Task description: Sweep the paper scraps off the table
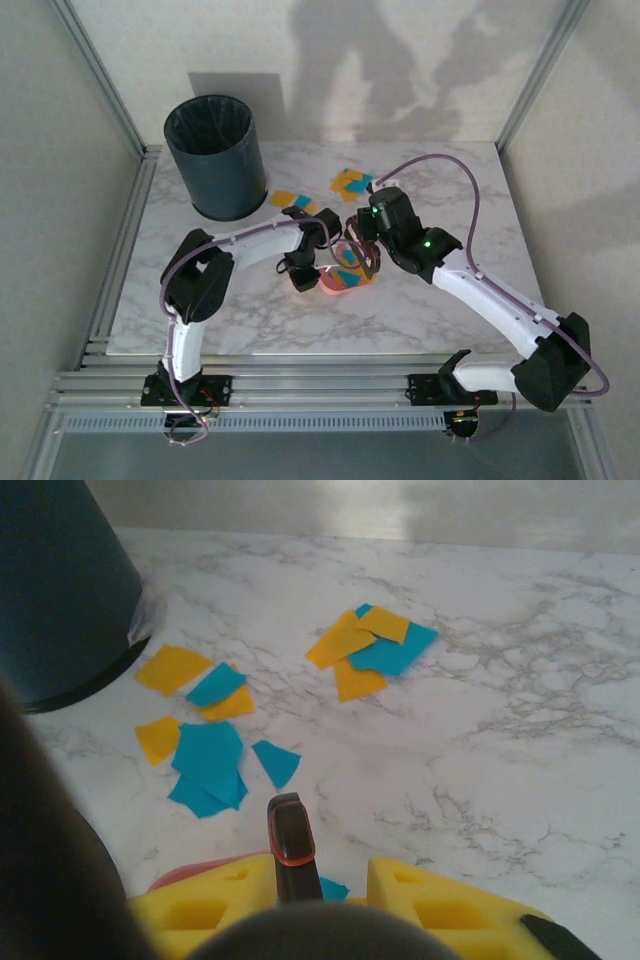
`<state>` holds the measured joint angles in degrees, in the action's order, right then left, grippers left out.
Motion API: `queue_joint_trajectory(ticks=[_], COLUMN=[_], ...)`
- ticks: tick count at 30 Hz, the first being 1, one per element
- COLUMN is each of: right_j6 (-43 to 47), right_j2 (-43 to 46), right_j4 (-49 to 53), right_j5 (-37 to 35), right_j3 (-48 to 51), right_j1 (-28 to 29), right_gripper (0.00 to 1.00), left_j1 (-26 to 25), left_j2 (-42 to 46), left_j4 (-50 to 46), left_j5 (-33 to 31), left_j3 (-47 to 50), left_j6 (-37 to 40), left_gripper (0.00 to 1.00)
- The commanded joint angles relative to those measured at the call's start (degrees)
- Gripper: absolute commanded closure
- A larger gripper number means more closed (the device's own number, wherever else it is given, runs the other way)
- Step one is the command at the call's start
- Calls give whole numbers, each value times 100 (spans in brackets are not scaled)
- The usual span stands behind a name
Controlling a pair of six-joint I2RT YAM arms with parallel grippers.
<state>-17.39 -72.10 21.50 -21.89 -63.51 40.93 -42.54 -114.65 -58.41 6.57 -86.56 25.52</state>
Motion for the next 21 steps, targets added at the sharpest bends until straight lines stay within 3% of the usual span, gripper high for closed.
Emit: queue_joint_trajectory(ticks=[1,8,21], right_j6=[-37,-237,-536], right_j2=[203,264,73], right_j4=[120,482,716], right_j5=[-337,-862,-1138], right_j3=[-219,-207,90], right_j1=[47,-105,-495], right_gripper=[100,100,100], left_j1=[57,109,233], left_j2=[319,637,1075], left_j4=[5,114,253], left_j5=[-113,27,99], left_j3=[196,541,847], left_j6=[85,158,243], left_gripper=[100,100,100])
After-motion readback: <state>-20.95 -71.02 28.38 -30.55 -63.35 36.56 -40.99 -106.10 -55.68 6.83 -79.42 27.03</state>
